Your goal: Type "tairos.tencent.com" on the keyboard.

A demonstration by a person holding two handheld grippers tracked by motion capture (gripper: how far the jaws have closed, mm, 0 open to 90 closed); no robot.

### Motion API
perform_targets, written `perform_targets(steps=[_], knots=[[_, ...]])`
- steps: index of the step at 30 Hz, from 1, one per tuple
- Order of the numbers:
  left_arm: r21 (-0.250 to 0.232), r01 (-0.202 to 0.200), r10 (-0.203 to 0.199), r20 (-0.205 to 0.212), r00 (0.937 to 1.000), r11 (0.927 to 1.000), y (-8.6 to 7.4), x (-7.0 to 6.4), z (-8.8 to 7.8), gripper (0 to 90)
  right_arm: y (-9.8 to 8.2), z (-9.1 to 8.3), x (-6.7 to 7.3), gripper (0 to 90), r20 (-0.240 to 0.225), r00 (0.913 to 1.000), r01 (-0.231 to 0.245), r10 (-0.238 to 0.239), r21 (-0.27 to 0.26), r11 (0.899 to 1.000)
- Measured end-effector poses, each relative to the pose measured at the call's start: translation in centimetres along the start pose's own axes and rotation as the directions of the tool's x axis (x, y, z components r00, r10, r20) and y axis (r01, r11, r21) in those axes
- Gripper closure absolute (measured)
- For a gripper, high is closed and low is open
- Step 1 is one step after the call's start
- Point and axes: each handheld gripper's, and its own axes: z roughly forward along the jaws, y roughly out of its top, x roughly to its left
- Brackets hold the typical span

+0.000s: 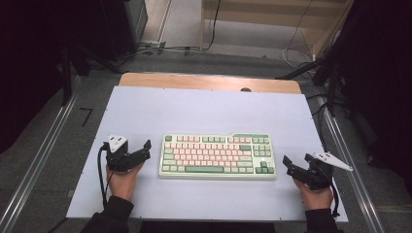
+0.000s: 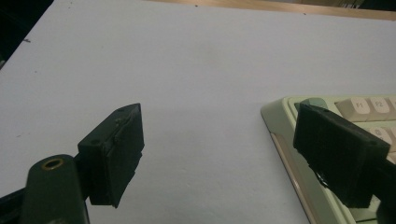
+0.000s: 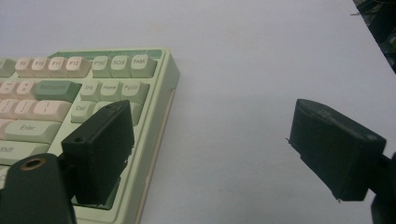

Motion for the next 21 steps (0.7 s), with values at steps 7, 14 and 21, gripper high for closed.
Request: perform_targets(steps=[7,14,21], knots=[[-0.001,0.005,-0.005,0.008,1.0,1.0,-0.01,-0.09,-0.03,16.7,-0.02,0.01,0.06,12.3,0.002,1.0,0.005,-0.005,0.003,1.0],[-0.002,0.007,-0.007,0.024,0.9997,1.0,-0.03,-0.3,-0.09,16.8,-0.03,0.1,0.21,12.3,0.001,1.0,0.008,-0.008,0.009,1.0],[-0.002,0.003,-0.002,0.048,0.9989,1.0,0.0,-0.73,-0.26,16.8,-0.04,0.12,0.22,12.3,-0.001,0.9999,0.012,-0.012,0.01,1.0]])
